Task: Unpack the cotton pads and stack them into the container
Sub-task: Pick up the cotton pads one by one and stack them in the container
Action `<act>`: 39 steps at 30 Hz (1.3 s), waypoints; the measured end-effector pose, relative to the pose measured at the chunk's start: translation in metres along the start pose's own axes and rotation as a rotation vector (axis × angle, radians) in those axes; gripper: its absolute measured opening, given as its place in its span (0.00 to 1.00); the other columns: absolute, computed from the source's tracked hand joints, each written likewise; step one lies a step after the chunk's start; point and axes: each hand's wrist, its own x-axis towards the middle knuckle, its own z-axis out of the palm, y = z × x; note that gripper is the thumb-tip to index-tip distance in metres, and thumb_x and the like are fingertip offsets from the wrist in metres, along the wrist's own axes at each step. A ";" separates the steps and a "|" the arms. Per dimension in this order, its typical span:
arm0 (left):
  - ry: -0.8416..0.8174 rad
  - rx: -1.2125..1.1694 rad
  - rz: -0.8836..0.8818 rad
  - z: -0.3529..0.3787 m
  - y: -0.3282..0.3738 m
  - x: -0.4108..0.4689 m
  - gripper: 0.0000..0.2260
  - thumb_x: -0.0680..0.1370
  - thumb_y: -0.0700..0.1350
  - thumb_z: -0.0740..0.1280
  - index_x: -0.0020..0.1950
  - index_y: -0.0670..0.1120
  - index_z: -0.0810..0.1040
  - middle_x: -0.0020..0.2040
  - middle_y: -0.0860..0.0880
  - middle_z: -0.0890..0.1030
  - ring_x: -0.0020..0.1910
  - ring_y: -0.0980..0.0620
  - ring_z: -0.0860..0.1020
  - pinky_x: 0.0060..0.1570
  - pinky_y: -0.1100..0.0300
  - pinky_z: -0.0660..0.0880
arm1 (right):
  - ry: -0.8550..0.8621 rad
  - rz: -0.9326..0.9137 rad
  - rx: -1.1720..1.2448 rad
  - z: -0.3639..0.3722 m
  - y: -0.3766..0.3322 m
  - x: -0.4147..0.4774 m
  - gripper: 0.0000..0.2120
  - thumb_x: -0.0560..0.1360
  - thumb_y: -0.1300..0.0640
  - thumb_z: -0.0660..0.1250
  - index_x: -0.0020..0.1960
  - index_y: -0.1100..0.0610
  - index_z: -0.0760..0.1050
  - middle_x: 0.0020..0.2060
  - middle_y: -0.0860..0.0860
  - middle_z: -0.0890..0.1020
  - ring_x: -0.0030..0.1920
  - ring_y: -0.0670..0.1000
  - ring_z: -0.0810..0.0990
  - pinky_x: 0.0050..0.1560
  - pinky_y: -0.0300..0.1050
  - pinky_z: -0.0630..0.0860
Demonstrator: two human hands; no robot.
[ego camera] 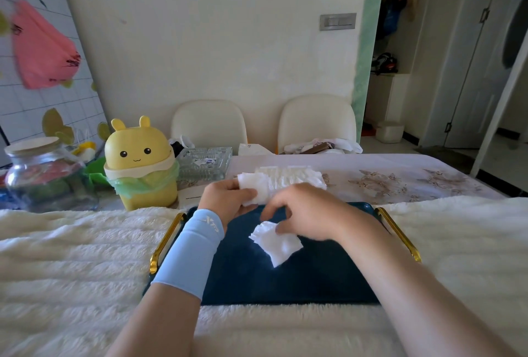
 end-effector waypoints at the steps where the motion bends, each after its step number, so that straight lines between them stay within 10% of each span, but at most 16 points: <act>1: 0.028 0.003 0.011 0.000 0.001 0.000 0.09 0.75 0.32 0.70 0.55 0.38 0.82 0.50 0.43 0.85 0.45 0.47 0.84 0.41 0.62 0.82 | -0.079 0.000 -0.042 0.005 -0.001 0.002 0.19 0.75 0.58 0.72 0.61 0.40 0.80 0.40 0.35 0.75 0.40 0.38 0.74 0.37 0.33 0.67; 7: 0.054 -0.011 0.029 0.002 0.002 -0.001 0.07 0.76 0.33 0.70 0.53 0.39 0.81 0.50 0.44 0.83 0.47 0.46 0.83 0.38 0.63 0.82 | -0.137 0.055 -0.072 0.011 0.007 0.007 0.18 0.73 0.54 0.75 0.62 0.44 0.81 0.44 0.40 0.77 0.43 0.45 0.76 0.40 0.40 0.71; 12: 0.040 -0.087 -0.038 0.005 0.002 0.000 0.03 0.77 0.38 0.70 0.49 0.39 0.82 0.54 0.40 0.83 0.52 0.42 0.82 0.43 0.55 0.83 | 0.083 0.078 0.323 -0.008 0.025 0.005 0.05 0.72 0.53 0.77 0.43 0.53 0.83 0.34 0.42 0.80 0.34 0.42 0.75 0.41 0.39 0.71; 19: -0.103 -0.273 -0.134 0.019 0.004 -0.010 0.12 0.77 0.39 0.71 0.58 0.36 0.79 0.56 0.38 0.83 0.52 0.43 0.83 0.41 0.55 0.82 | 0.313 0.181 0.838 -0.019 0.033 0.001 0.07 0.73 0.60 0.76 0.51 0.58 0.84 0.34 0.48 0.85 0.28 0.45 0.77 0.33 0.41 0.70; 27: -0.231 -0.307 -0.138 0.030 0.007 -0.019 0.10 0.81 0.38 0.65 0.59 0.34 0.79 0.52 0.38 0.85 0.47 0.46 0.85 0.43 0.57 0.83 | 0.401 0.210 0.876 -0.016 0.023 0.005 0.07 0.70 0.58 0.79 0.48 0.56 0.84 0.42 0.52 0.88 0.43 0.55 0.86 0.49 0.51 0.83; 33: -0.336 -0.297 -0.091 0.029 0.011 -0.022 0.15 0.80 0.49 0.67 0.58 0.39 0.81 0.53 0.41 0.85 0.52 0.46 0.84 0.48 0.56 0.83 | 0.464 0.270 0.742 -0.009 0.023 0.010 0.08 0.68 0.55 0.80 0.45 0.53 0.84 0.39 0.47 0.87 0.38 0.47 0.84 0.37 0.40 0.79; 39: -0.412 -0.132 -0.010 0.021 0.009 -0.022 0.12 0.76 0.31 0.68 0.59 0.38 0.81 0.56 0.41 0.84 0.55 0.45 0.83 0.55 0.56 0.80 | 0.366 0.318 0.954 -0.009 0.022 0.007 0.11 0.73 0.47 0.76 0.50 0.52 0.83 0.38 0.46 0.85 0.35 0.46 0.79 0.32 0.39 0.67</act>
